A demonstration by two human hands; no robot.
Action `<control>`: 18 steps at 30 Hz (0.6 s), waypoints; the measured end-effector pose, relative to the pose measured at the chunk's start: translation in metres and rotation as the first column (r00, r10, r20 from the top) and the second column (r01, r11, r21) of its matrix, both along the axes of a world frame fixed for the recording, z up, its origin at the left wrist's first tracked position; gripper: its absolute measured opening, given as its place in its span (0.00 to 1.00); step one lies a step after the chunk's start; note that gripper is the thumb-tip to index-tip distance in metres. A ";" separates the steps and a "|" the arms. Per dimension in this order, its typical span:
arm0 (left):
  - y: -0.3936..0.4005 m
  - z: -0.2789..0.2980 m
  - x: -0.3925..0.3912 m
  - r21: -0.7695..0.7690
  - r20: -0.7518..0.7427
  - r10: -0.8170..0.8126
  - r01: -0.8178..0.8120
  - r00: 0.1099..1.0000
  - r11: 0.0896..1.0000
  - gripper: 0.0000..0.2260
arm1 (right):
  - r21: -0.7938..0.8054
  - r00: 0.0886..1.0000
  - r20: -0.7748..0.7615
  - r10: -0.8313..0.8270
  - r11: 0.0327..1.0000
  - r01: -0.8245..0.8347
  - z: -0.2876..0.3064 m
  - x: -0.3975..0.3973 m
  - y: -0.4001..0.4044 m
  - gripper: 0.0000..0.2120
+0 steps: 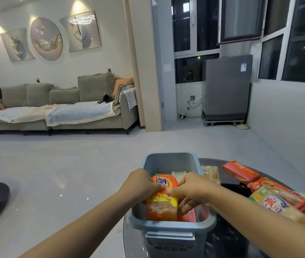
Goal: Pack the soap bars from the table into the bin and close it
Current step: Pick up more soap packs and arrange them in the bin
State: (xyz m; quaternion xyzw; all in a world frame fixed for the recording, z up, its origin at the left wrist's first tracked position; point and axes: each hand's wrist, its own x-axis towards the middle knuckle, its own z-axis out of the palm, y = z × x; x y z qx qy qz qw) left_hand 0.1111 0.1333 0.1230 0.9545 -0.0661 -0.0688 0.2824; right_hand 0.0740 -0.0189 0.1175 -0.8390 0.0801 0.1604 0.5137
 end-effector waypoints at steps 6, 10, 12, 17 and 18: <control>0.003 -0.003 0.004 0.206 -0.064 -0.094 0.105 0.994 0.973 0.24 | 0.052 0.978 -0.208 0.011 0.999 0.000 -0.016 0.013 0.011 0.21; -0.002 -0.003 0.011 0.345 -0.158 -0.176 0.221 0.972 0.912 0.26 | 0.020 0.959 -0.281 0.036 0.999 -0.032 -0.021 0.020 0.014 0.18; -0.004 -0.002 0.014 0.407 -0.180 -0.212 0.269 0.961 0.873 0.27 | -0.016 0.955 -0.293 0.045 0.999 -0.052 -0.025 0.023 0.015 0.19; -0.010 0.003 0.016 0.425 -0.293 -0.245 0.355 0.924 0.833 0.24 | -0.030 0.949 -0.315 0.026 0.999 -0.037 -0.033 0.032 0.018 0.17; -0.010 0.002 0.015 0.409 -0.324 -0.257 0.379 0.911 0.830 0.23 | -0.035 0.946 -0.325 0.019 0.999 -0.033 -0.034 0.034 0.018 0.17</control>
